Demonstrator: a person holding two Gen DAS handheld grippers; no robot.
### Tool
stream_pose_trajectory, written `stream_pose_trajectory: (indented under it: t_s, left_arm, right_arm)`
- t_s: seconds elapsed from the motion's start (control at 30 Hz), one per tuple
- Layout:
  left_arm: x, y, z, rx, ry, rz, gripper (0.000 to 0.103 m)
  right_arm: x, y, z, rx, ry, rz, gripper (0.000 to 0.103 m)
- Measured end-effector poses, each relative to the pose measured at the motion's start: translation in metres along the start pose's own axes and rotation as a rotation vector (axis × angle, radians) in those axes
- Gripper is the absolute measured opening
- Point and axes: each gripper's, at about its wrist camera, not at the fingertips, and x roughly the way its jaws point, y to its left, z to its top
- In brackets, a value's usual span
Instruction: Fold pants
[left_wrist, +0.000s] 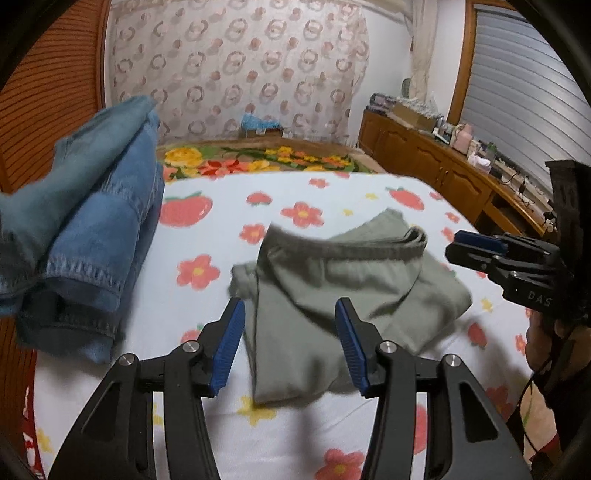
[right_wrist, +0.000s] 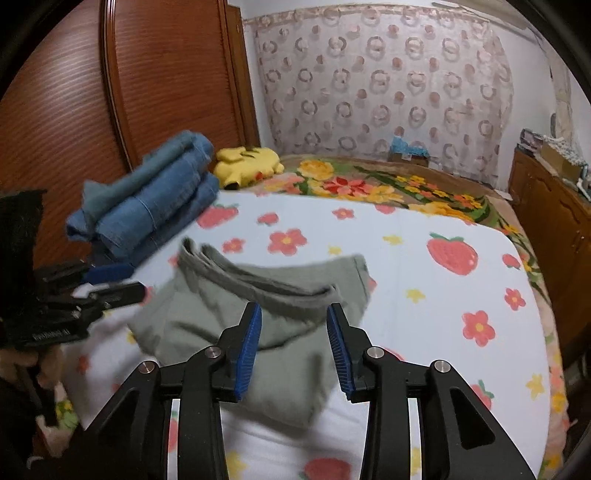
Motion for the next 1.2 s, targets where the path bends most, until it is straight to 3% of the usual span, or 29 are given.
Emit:
stream_pose_trajectory:
  t_s: [0.13, 0.57, 0.6, 0.63, 0.67, 0.73, 0.93, 1.2]
  left_arm:
    - [0.006, 0.003, -0.011, -0.006, 0.032, -0.030, 0.052]
    - [0.017, 0.005, -0.022, 0.002, 0.075, -0.011, 0.052]
    - [0.017, 0.005, -0.023, 0.000, 0.075, -0.010, 0.052]
    - [0.017, 0.005, -0.023, -0.001, 0.075, -0.010, 0.052]
    - [0.016, 0.006, -0.024, -0.002, 0.074, -0.010, 0.052]
    - [0.016, 0.006, -0.024, -0.003, 0.073, -0.008, 0.052]
    - [0.014, 0.008, -0.025, -0.003, 0.067, -0.001, 0.052]
    - [0.010, 0.007, -0.026, 0.002, 0.062, -0.010, 0.052]
  right_arm:
    - [0.011, -0.007, -0.003, 0.015, 0.037, 0.009, 0.038]
    - [0.055, -0.019, 0.022, -0.010, 0.044, 0.039, 0.037]
    - [0.056, -0.019, 0.023, -0.017, 0.041, 0.050, 0.031]
    - [0.056, -0.018, 0.024, -0.024, 0.043, 0.065, 0.015]
    - [0.056, -0.018, 0.024, -0.030, 0.041, 0.071, 0.008]
    - [0.055, -0.018, 0.029, -0.042, 0.026, 0.065, 0.006]
    - [0.062, -0.010, 0.048, -0.064, -0.001, 0.054, 0.005]
    - [0.073, -0.006, 0.046, -0.037, 0.048, 0.017, 0.008]
